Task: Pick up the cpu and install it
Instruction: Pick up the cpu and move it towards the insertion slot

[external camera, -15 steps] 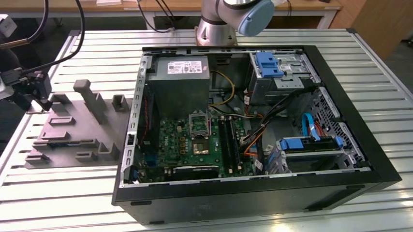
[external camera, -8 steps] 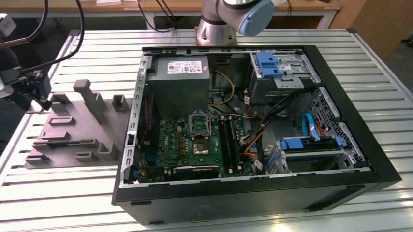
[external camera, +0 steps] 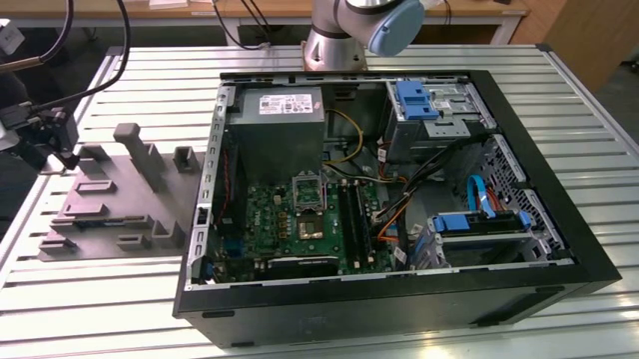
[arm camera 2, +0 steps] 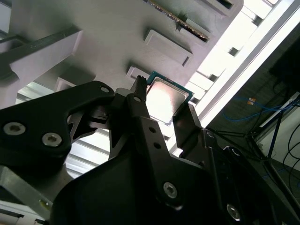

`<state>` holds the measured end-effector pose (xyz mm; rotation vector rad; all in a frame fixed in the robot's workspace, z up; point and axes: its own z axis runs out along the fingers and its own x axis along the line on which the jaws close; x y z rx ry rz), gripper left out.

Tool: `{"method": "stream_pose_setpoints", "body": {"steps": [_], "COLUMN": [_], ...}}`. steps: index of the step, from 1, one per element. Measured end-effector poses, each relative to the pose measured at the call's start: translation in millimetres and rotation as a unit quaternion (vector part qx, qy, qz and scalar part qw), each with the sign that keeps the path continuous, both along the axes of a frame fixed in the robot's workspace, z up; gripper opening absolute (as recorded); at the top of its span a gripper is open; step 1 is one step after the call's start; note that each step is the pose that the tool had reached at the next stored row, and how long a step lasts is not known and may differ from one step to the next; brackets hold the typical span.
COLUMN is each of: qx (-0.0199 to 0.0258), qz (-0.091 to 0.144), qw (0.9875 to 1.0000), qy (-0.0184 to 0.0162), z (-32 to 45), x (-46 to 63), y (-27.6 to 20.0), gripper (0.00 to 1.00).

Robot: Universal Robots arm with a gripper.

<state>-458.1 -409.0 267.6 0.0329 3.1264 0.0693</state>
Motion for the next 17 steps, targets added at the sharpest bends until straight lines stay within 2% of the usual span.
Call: {"method": "stream_pose_setpoints", "body": {"steps": [17], "qx": [0.0], "qz": [0.0], "qw": [1.0], "qy": [0.0], "z": [4.1], "x": [0.0], "y": [0.0], "gripper": [0.47]}}
